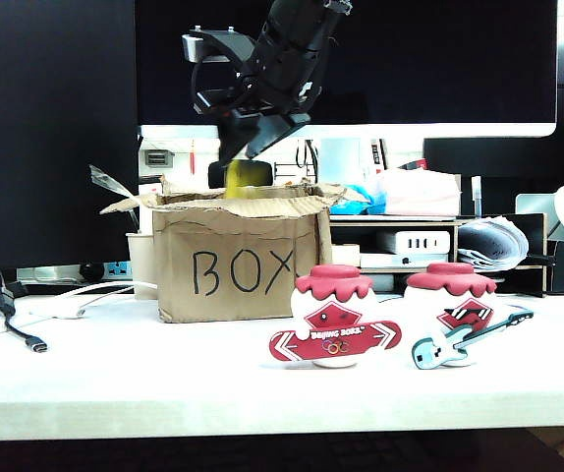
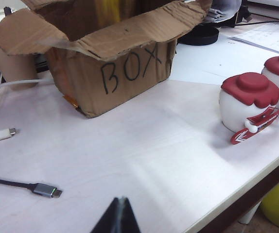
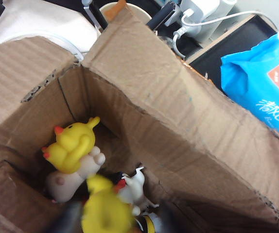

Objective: Put the doll that is least similar in size compared to the others into the paper box.

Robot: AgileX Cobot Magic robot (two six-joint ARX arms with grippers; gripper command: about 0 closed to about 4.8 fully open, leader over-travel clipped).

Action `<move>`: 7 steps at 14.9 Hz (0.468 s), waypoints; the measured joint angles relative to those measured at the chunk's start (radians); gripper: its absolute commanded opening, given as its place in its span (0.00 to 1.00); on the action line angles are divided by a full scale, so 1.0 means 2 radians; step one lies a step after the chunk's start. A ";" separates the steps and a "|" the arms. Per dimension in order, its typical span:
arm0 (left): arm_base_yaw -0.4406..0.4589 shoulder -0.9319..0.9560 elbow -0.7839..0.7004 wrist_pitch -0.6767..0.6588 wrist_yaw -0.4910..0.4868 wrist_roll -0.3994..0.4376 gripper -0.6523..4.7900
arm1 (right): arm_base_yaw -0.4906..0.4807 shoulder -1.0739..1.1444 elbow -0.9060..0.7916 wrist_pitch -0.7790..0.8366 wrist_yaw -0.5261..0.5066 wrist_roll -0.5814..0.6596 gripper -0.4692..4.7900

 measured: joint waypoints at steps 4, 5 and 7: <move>0.000 0.000 0.000 0.000 0.000 0.000 0.11 | 0.000 0.000 0.000 0.005 0.009 0.002 0.87; 0.000 0.000 0.000 0.000 0.000 0.000 0.11 | 0.000 -0.001 0.000 0.005 0.010 0.002 0.41; 0.000 0.000 0.000 0.000 0.000 0.000 0.11 | 0.000 -0.010 -0.001 0.002 0.012 0.002 0.08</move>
